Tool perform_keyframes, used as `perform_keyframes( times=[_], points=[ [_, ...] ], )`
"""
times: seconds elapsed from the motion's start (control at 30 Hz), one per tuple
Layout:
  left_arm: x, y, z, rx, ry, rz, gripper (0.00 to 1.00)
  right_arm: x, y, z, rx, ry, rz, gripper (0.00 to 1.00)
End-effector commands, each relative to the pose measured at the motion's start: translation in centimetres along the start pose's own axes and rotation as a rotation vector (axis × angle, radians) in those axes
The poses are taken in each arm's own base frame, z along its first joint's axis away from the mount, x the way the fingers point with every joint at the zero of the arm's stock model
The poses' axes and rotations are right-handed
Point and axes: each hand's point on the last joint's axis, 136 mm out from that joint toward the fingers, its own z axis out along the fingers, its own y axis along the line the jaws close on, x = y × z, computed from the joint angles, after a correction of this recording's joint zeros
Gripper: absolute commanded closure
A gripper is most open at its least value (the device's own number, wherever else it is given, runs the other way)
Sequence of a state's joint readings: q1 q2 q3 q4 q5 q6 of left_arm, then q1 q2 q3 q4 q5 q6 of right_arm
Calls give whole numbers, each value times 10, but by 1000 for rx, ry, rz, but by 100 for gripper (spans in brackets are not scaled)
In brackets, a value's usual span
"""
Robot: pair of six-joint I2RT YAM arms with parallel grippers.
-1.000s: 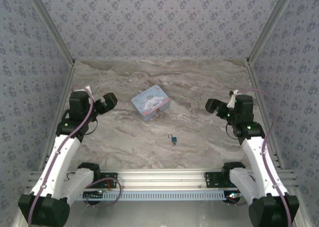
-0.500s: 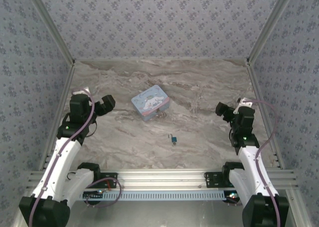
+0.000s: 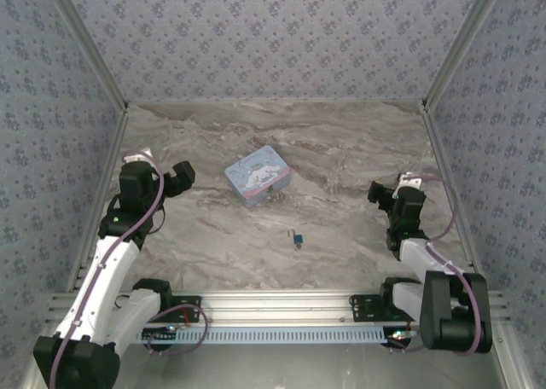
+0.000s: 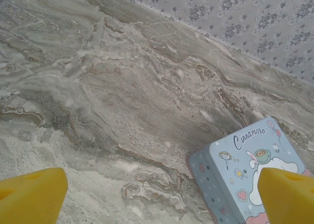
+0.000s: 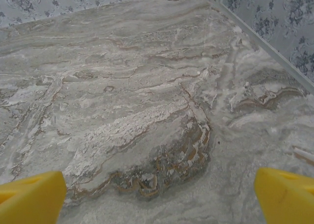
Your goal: Unlock a padlock with a key
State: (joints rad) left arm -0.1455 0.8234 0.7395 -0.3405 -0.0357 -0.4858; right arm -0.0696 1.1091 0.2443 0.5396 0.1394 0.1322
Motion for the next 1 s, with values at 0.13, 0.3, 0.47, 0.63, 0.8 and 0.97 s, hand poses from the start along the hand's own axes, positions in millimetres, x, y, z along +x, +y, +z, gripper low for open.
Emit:
perform_keyframes(
  times=[0.13, 0.3, 0.47, 0.63, 0.8, 0.97],
  points=[
    [-7, 2, 2, -12, -27, 12, 1, -26, 23, 9, -91, -146, -98, 0],
    [-7, 2, 4, -16, -22, 14, 0, -18, 35, 17, -141, -149, -149, 0],
    [-7, 4, 7, -28, -19, 28, 1, -5, 42, 26, -169, -134, -169, 0],
    [-10, 11, 13, -72, -24, 93, 1, 4, 45, 44, -173, -59, -179, 0],
    [-14, 25, 24, -156, -52, 223, 1, 3, 41, 59, -153, 13, -159, 0],
    [-8, 36, 51, -188, -91, 384, 1, 3, 41, 59, -151, 15, -162, 0]
  ],
)
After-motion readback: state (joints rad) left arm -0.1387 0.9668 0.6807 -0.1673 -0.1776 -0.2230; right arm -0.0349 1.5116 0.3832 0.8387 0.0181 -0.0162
